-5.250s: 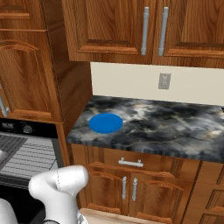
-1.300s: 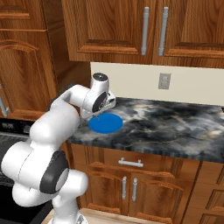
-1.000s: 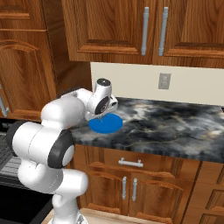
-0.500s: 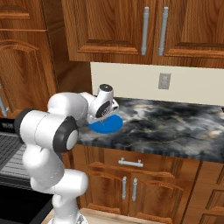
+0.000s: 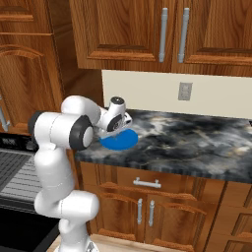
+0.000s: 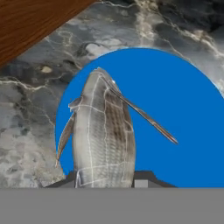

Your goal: Take the fish from the oven and place it on the plate on the counter.

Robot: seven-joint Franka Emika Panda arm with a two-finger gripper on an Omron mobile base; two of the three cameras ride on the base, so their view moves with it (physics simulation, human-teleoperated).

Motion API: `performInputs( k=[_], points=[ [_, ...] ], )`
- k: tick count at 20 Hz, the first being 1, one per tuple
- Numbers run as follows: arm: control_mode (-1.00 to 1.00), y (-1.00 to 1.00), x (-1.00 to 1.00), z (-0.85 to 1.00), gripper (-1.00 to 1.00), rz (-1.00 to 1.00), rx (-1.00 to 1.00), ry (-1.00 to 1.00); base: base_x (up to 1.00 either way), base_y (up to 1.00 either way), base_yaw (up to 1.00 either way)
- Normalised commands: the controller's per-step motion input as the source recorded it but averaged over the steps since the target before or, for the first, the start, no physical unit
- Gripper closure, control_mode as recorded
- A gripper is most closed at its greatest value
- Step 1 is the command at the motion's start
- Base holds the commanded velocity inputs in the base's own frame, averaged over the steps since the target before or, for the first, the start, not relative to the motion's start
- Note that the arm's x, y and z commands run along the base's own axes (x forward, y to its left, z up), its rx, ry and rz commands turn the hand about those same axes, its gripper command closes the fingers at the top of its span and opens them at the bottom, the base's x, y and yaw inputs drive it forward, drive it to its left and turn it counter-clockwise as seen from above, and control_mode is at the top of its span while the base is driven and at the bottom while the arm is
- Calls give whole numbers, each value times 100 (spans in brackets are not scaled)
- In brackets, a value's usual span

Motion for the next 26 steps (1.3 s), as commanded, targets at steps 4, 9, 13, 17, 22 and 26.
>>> performInputs(
  k=[4,9,13,17,22,26],
  points=[
    [-100,8,66,-49,100,0,-2,0,0,0,0],
    [-100,0,15,-27,100,0,0,2,0,0,0],
    [-100,0,0,-19,100,0,0,2,0,0,0],
    [-100,-1,0,-12,100,0,0,4,0,0,0],
    [-100,-3,0,-1,-100,0,0,0,0,0,0],
    [-100,0,0,0,-100,0,0,0,0,0,0]
  ],
)
